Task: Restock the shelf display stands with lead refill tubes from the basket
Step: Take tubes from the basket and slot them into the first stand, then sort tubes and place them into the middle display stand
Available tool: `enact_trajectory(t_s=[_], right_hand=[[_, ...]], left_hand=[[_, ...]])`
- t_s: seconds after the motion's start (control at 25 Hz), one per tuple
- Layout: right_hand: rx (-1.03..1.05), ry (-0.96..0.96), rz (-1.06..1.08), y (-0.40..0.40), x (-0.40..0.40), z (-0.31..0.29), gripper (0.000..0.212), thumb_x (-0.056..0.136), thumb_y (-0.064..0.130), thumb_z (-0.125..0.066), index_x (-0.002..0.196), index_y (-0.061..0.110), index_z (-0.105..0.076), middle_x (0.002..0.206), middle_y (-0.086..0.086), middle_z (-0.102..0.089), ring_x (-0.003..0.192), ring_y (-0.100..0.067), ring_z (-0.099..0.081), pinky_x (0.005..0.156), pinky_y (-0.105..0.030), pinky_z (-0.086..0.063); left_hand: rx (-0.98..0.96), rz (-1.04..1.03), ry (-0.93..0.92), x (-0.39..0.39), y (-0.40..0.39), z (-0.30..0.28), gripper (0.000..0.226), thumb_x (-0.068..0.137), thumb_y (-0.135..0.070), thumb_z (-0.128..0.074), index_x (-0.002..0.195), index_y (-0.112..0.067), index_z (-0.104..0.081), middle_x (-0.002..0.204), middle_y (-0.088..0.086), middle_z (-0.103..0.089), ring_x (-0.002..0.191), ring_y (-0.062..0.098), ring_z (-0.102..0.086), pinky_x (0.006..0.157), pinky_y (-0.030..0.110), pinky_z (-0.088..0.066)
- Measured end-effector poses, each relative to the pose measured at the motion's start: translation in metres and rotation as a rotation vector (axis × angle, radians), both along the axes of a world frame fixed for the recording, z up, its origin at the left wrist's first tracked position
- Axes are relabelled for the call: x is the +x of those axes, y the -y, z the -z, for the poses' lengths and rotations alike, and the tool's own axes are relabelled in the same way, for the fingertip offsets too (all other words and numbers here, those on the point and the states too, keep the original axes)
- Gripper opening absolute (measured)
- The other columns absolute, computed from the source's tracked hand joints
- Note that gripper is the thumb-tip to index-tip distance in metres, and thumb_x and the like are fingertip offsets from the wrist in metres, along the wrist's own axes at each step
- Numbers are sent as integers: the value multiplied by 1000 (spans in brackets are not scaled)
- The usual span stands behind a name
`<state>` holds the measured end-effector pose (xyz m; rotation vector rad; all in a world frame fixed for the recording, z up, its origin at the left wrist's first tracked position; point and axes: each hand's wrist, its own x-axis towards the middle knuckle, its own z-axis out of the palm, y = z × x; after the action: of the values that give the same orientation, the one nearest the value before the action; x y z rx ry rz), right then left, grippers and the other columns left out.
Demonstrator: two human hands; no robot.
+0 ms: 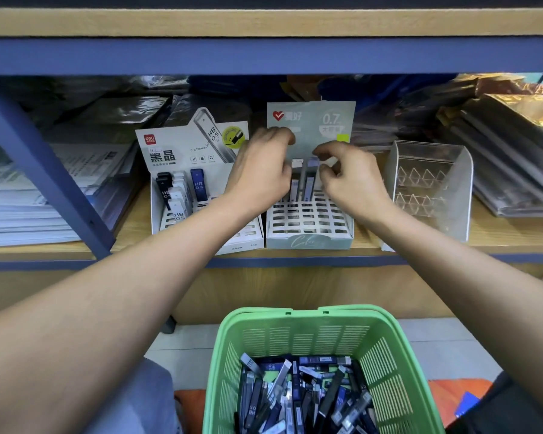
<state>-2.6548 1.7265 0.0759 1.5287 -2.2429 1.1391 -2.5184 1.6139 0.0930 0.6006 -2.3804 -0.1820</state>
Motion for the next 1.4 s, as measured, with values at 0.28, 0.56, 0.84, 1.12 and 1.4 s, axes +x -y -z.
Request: enact_trajectory(t_s=[0.28,0.56,0.84,1.12,1.4], right_hand=[[142,-86,47,-57,34,35,30,87,6,-52,113,15,-64,117,-7,-66,98,-33,-64,79,-42,-52],[357,-344,48,-83,56,70,16,93,13,-58,107,10,-53,106,-9,-52,83,-37,-57,55,-42,-49],[490,-374,130,-68,38,62,36,75,-8,-65,105,8,-54,104,-10,-50,77,-37,-56,53,-42,-46],[368,-422,37,-85,70,77,16,89,15,-57,104,10,-54,104,-8,-51,72,-33,-53,49,-34,-32],[1084,63,-140,-115,110,206,22,89,5,-54,110,11,-58,103,-10,-67,88,-29,-66,73,-39,-57]], left_hand=[[-47,78,263,63,-38,39,24,85,-4,-52,107,-10,-56,107,8,-60,101,26,-55,79,35,-41],[-186,130,383,61,-54,69,26,89,-10,-61,115,-8,-61,114,8,-58,108,27,-54,88,42,-47],[-159,39,449,39,-42,68,21,80,2,-67,95,-13,-68,96,4,-65,98,25,-57,74,35,-44],[-326,147,261,64,-67,77,20,84,-6,-48,100,-6,-60,102,11,-55,98,28,-50,80,42,-43],[332,48,832,94,-139,200,48,86,3,-58,132,-6,-47,122,11,-53,104,28,-60,86,36,-53]])
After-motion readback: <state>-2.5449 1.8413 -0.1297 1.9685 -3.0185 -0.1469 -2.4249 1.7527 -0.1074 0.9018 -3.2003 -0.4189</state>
